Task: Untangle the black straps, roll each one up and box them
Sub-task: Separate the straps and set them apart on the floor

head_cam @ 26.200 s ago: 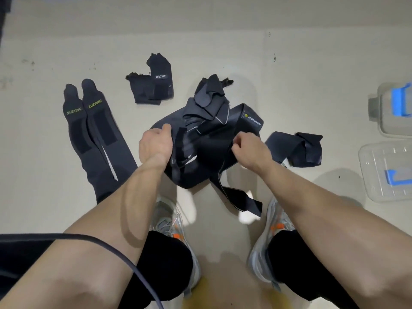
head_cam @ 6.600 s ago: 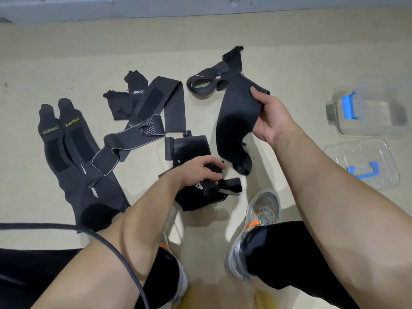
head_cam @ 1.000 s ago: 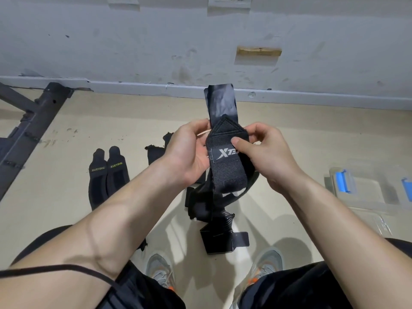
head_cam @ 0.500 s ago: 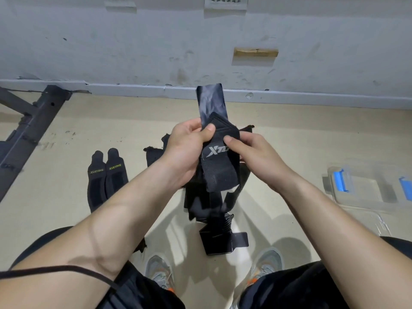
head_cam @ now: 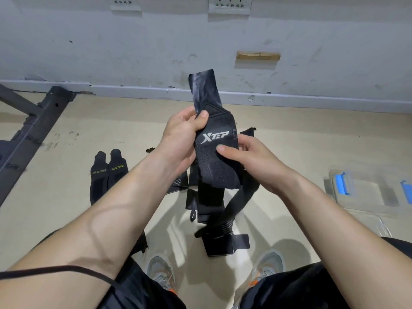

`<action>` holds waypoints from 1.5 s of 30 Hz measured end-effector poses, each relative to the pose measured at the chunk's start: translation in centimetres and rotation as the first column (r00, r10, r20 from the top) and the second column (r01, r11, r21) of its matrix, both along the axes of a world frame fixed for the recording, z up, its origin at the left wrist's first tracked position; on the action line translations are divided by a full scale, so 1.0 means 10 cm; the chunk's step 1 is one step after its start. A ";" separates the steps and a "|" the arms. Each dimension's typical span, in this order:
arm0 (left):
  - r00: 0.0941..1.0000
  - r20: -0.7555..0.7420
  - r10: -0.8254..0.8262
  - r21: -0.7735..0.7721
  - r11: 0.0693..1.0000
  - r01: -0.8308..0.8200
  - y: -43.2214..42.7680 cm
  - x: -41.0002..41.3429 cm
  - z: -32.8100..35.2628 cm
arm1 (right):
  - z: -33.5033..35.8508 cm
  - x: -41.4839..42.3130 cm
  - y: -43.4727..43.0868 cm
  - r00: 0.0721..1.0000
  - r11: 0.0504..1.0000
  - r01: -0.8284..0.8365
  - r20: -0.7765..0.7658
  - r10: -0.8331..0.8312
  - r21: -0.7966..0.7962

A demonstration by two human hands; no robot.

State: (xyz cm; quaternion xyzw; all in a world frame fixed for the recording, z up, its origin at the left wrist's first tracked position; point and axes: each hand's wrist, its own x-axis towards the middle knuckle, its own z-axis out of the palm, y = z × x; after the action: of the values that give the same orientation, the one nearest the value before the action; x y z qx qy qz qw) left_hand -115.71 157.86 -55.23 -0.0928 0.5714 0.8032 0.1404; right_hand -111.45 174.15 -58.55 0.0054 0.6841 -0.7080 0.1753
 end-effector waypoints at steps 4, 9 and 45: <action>0.995 -0.073 0.074 -0.083 0.993 -0.080 0.03 0.03 -0.01 | 0.04 -0.05 0.04 0.989 0.989 0.148 0.023 -0.147 -0.013; 0.988 -0.150 -0.025 -0.357 0.934 -0.030 -0.01 0.15 -0.13 | 0.12 -0.15 0.20 0.918 0.913 0.388 0.134 -0.372 -0.124; 0.552 0.441 -0.708 -0.756 0.038 0.653 -0.05 0.37 -0.75 | 0.21 -0.24 0.33 0.856 0.801 0.516 0.213 -0.471 -0.303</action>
State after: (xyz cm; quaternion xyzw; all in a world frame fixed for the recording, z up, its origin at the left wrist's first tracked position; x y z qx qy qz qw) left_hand -112.01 157.32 -62.74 0.1536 0.8668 0.2243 0.4181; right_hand -113.90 177.50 -56.44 0.1974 0.5097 -0.8370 0.0258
